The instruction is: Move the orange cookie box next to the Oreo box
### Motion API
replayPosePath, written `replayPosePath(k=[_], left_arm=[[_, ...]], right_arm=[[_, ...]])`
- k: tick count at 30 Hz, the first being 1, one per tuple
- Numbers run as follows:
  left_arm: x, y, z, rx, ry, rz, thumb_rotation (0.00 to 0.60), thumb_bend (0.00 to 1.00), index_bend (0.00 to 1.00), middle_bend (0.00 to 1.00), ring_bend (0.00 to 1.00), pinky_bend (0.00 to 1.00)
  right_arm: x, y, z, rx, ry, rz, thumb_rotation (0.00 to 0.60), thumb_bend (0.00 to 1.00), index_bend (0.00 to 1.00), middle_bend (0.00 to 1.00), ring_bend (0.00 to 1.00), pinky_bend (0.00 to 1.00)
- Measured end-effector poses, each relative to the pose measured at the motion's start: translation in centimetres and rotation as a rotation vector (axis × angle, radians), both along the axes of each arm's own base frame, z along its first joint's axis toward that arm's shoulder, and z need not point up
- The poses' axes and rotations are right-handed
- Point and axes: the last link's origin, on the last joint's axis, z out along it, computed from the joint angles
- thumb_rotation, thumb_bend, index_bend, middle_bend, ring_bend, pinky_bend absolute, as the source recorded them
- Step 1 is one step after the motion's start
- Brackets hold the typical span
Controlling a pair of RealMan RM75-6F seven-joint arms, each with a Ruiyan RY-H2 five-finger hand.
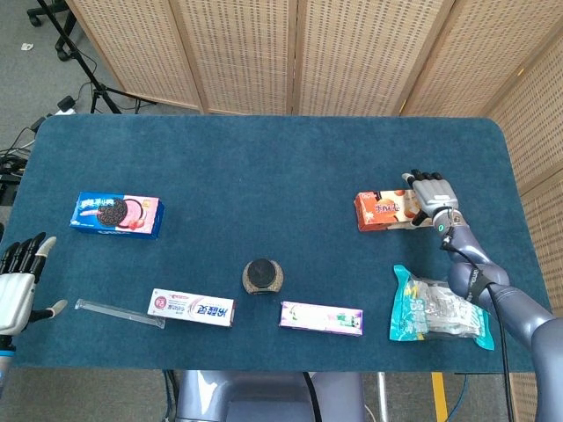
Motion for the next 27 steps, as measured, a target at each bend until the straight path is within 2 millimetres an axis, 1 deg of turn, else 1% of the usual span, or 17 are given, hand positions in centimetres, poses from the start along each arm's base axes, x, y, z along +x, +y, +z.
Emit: replayPosePath(k=[4, 5, 7, 9, 10, 11, 12, 14, 15, 17, 20, 23, 27], left_arm=[[0.0, 0.0, 0.0, -0.001, -0.001, -0.001, 0.600, 0.08, 0.00, 0.00, 0.00, 0.00], [0.0, 0.0, 0.0, -0.001, -0.001, -0.001, 0.600, 0.08, 0.00, 0.00, 0.00, 0.00], [0.0, 0.0, 0.0, -0.001, -0.002, 0.000, 0.600, 0.09, 0.00, 0.00, 0.00, 0.00], [0.1, -0.1, 0.0, -0.001, 0.000, 0.001, 0.600, 0.09, 0.00, 0.00, 0.00, 0.00], [0.1, -0.1, 0.0, -0.002, -0.001, 0.002, 0.600, 0.09, 0.00, 0.00, 0.00, 0.00], [0.1, -0.1, -0.1, -0.003, -0.001, 0.002, 0.600, 0.09, 0.00, 0.00, 0.00, 0.00], [0.1, -0.1, -0.1, -0.004, -0.002, 0.003, 0.600, 0.09, 0.00, 0.00, 0.00, 0.00], [0.2, -0.1, -0.1, -0.003, -0.002, 0.001, 0.600, 0.09, 0.00, 0.00, 0.00, 0.00], [0.2, -0.1, -0.1, -0.002, -0.002, 0.000, 0.600, 0.09, 0.00, 0.00, 0.00, 0.00], [0.2, -0.1, -0.1, -0.001, -0.003, 0.000, 0.600, 0.09, 0.00, 0.00, 0.00, 0.00], [0.2, -0.1, -0.1, 0.002, -0.005, -0.001, 0.600, 0.10, 0.00, 0.00, 0.00, 0.00], [0.3, -0.1, 0.0, 0.008, -0.008, -0.004, 0.600, 0.10, 0.00, 0.00, 0.00, 0.00], [0.3, -0.2, 0.0, 0.010, -0.012, -0.007, 0.600, 0.10, 0.00, 0.00, 0.00, 0.00]], right_arm=[[-0.5, 0.1, -0.6, 0.010, -0.001, -0.017, 0.600, 0.04, 0.00, 0.00, 0.00, 0.00], [-0.6, 0.2, -0.7, 0.011, 0.003, -0.017, 0.600, 0.04, 0.02, 0.00, 0.00, 0.00], [-0.8, 0.2, -0.9, 0.012, 0.010, -0.018, 0.600, 0.05, 0.08, 0.00, 0.00, 0.00], [-0.9, 0.2, -1.1, 0.007, 0.012, -0.015, 0.600, 0.05, 0.18, 0.04, 0.01, 0.01], [-0.9, 0.2, -1.1, 0.000, 0.015, -0.011, 0.600, 0.05, 0.23, 0.07, 0.03, 0.04], [-0.9, 0.2, -1.2, -0.006, 0.019, -0.006, 0.600, 0.05, 0.29, 0.14, 0.07, 0.09], [-0.9, 0.2, -1.2, -0.014, 0.023, -0.001, 0.600, 0.05, 0.32, 0.18, 0.11, 0.13], [-0.9, 0.2, -1.3, -0.036, 0.032, 0.013, 0.600, 0.05, 0.41, 0.28, 0.23, 0.24], [-0.9, 0.2, -1.4, -0.049, 0.035, 0.020, 0.600, 0.05, 0.43, 0.30, 0.25, 0.25], [-0.9, 0.2, -1.5, -0.065, 0.037, 0.027, 0.600, 0.08, 0.51, 0.37, 0.33, 0.29], [-1.0, 0.2, -1.6, -0.077, 0.042, 0.030, 0.600, 0.10, 0.56, 0.43, 0.38, 0.32], [-1.1, 0.3, -1.6, -0.079, 0.049, 0.031, 0.600, 0.10, 0.59, 0.44, 0.38, 0.37], [-1.0, 0.5, -1.8, -0.082, 0.051, 0.034, 0.600, 0.10, 0.61, 0.46, 0.40, 0.39]])
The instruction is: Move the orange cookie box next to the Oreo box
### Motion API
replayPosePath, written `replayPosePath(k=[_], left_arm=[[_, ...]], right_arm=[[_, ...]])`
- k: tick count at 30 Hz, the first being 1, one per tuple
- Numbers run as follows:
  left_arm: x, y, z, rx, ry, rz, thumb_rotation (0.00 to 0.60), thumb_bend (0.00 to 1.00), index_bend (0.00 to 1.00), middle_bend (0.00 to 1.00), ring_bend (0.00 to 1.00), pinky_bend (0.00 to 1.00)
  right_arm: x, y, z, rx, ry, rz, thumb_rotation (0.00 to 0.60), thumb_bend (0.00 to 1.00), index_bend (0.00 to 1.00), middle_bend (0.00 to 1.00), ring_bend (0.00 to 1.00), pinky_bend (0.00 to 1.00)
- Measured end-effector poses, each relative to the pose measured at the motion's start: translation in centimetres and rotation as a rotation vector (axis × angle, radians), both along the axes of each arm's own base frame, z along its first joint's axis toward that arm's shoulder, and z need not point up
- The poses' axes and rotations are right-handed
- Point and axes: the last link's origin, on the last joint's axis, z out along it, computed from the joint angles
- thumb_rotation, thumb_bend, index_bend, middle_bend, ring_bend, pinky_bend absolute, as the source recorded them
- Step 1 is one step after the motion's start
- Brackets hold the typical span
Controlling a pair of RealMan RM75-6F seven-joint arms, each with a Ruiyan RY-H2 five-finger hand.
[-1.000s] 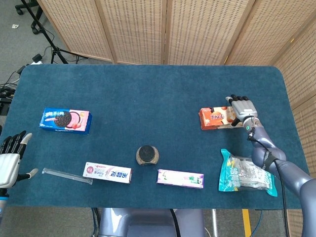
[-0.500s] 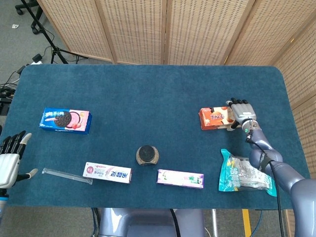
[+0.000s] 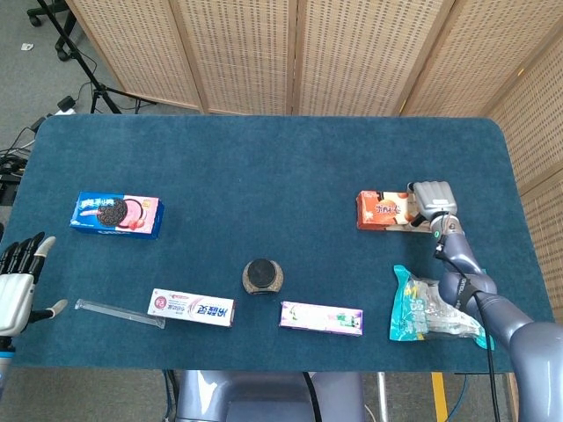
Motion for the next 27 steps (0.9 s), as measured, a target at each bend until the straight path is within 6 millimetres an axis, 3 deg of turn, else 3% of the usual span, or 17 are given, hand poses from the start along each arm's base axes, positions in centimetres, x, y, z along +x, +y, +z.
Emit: replayPosePath(k=[11, 20, 27], left_arm=[[-0.1, 0.1, 0.0, 0.011, 0.027, 0.004, 0.600, 0.10, 0.00, 0.00, 0.00, 0.00], [0.0, 0.0, -0.2, 0.012, 0.026, -0.001, 0.600, 0.10, 0.00, 0.00, 0.00, 0.00], [0.0, -0.1, -0.3, 0.001, 0.011, -0.006, 0.600, 0.10, 0.00, 0.00, 0.00, 0.00]], right_arm=[[1.9, -0.2, 1.4, -0.012, 0.014, 0.048, 0.600, 0.10, 0.62, 0.47, 0.41, 0.40], [6.4, -0.6, 2.5, -0.067, 0.008, 0.094, 0.600, 0.10, 0.62, 0.47, 0.41, 0.41], [10.4, -0.7, 2.0, -0.092, 0.015, 0.088, 0.600, 0.10, 0.62, 0.47, 0.41, 0.41]])
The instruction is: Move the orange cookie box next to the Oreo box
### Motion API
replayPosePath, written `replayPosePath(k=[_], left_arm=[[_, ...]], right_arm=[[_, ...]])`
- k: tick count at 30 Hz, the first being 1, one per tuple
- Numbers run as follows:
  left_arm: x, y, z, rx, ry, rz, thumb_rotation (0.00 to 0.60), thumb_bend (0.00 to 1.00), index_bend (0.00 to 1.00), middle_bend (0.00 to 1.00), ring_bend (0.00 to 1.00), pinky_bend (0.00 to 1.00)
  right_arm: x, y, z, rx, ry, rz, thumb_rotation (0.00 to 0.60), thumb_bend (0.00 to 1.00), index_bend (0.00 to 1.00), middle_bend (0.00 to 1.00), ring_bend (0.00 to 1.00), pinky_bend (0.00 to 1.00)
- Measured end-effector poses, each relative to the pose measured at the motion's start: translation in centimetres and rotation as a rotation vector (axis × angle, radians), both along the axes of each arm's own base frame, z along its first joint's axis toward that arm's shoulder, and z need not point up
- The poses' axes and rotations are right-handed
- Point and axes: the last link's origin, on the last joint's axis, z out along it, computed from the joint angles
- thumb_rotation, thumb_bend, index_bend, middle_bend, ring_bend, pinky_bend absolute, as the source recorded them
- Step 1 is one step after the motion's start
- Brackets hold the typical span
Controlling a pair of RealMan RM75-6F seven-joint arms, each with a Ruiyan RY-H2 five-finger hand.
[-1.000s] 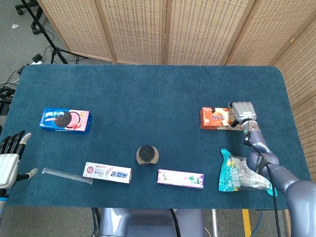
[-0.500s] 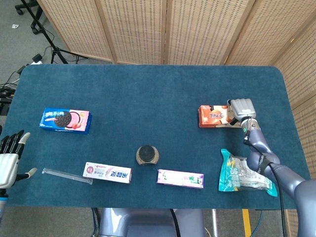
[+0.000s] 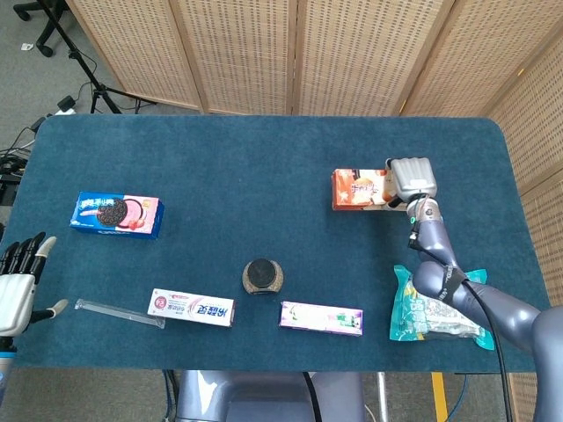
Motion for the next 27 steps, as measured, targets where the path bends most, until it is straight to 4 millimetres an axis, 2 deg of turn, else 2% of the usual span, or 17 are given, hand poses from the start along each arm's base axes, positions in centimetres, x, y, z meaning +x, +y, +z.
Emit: replayPosePath(k=[7, 13, 22, 25, 27], left_arm=[[-0.1, 0.0, -0.6, -0.036, -0.001, 0.001, 0.600, 0.11, 0.00, 0.00, 0.00, 0.00], [-0.1, 0.0, -0.4, -0.027, -0.007, -0.001, 0.600, 0.11, 0.00, 0.00, 0.00, 0.00], [0.0, 0.0, -0.2, -0.019, -0.008, -0.004, 0.600, 0.11, 0.00, 0.00, 0.00, 0.00], [0.0, -0.1, -0.1, -0.012, -0.011, -0.006, 0.600, 0.11, 0.00, 0.00, 0.00, 0.00], [0.1, -0.1, -0.1, -0.013, -0.011, -0.007, 0.600, 0.11, 0.00, 0.00, 0.00, 0.00]], right_arm=[[5.3, 0.6, -2.5, 0.039, 0.009, 0.019, 0.600, 0.10, 0.62, 0.47, 0.41, 0.41], [8.7, 1.7, -5.4, 0.089, -0.011, 0.026, 0.600, 0.10, 0.62, 0.47, 0.41, 0.41], [10.5, 2.4, -7.9, 0.107, -0.044, 0.023, 0.600, 0.10, 0.62, 0.46, 0.41, 0.43], [10.7, 2.4, -8.2, 0.102, -0.056, 0.022, 0.600, 0.10, 0.61, 0.40, 0.39, 0.43], [10.7, 2.5, -8.3, 0.105, -0.073, 0.015, 0.600, 0.08, 0.56, 0.33, 0.33, 0.39]])
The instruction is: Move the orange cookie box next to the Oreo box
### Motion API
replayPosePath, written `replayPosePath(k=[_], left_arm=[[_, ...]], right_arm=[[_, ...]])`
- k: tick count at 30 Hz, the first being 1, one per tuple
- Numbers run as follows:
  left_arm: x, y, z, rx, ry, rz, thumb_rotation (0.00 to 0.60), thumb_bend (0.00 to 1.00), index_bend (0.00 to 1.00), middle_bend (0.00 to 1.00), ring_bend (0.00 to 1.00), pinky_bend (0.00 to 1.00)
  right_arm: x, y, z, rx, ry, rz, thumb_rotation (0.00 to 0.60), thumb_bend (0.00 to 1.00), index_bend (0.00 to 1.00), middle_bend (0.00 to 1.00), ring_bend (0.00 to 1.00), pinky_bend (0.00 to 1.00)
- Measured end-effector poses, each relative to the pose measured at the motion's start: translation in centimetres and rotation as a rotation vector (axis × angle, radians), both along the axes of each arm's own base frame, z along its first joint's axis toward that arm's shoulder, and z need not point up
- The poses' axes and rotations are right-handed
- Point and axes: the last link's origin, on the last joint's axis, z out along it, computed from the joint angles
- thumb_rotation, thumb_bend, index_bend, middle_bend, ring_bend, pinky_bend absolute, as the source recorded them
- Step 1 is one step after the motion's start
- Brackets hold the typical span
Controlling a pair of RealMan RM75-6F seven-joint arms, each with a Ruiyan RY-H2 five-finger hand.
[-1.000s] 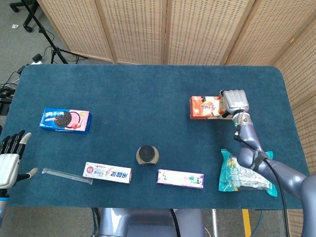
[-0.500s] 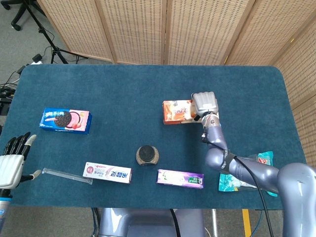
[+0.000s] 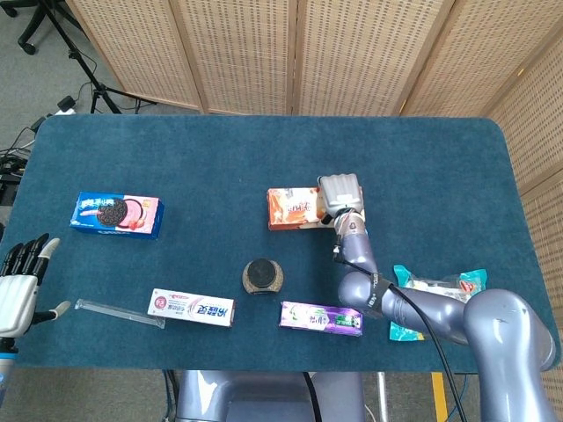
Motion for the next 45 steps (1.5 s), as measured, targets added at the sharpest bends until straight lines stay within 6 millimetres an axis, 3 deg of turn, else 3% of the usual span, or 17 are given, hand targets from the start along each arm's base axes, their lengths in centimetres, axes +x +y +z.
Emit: replayPosePath(k=[2, 7, 14, 24, 30, 39, 45], left_arm=[[0.0, 0.0, 0.0, -0.002, 0.000, -0.001, 0.600, 0.11, 0.00, 0.00, 0.00, 0.00], [0.1, -0.1, -0.1, -0.005, -0.001, -0.004, 0.600, 0.11, 0.00, 0.00, 0.00, 0.00], [0.2, -0.1, -0.1, -0.006, 0.000, -0.007, 0.600, 0.11, 0.00, 0.00, 0.00, 0.00], [0.2, -0.2, -0.1, -0.006, -0.003, -0.009, 0.600, 0.11, 0.00, 0.00, 0.00, 0.00], [0.2, -0.2, -0.1, -0.017, -0.021, 0.000, 0.600, 0.11, 0.00, 0.00, 0.00, 0.00], [0.4, -0.2, -0.1, -0.016, -0.032, -0.001, 0.600, 0.11, 0.00, 0.00, 0.00, 0.00], [0.6, -0.4, -0.3, -0.030, -0.040, -0.003, 0.600, 0.11, 0.00, 0.00, 0.00, 0.00]], right_arm=[[-0.1, 0.1, -0.2, 0.012, -0.011, -0.009, 0.600, 0.05, 0.44, 0.22, 0.22, 0.29], [-0.1, 0.4, -0.4, 0.045, -0.039, -0.030, 0.600, 0.04, 0.25, 0.04, 0.04, 0.17], [0.3, 0.7, -0.4, 0.085, -0.081, -0.034, 0.600, 0.00, 0.10, 0.00, 0.00, 0.10], [0.4, 0.9, -0.2, 0.100, -0.103, -0.018, 0.600, 0.00, 0.08, 0.00, 0.00, 0.08], [-0.2, 1.2, 1.4, 0.049, -0.069, 0.036, 0.600, 0.00, 0.08, 0.00, 0.00, 0.07], [-3.5, 3.8, 6.1, -0.067, -0.108, 0.108, 0.600, 0.00, 0.08, 0.00, 0.00, 0.07], [-7.7, 7.0, 8.5, -0.147, -0.144, 0.166, 0.600, 0.00, 0.08, 0.00, 0.00, 0.06]])
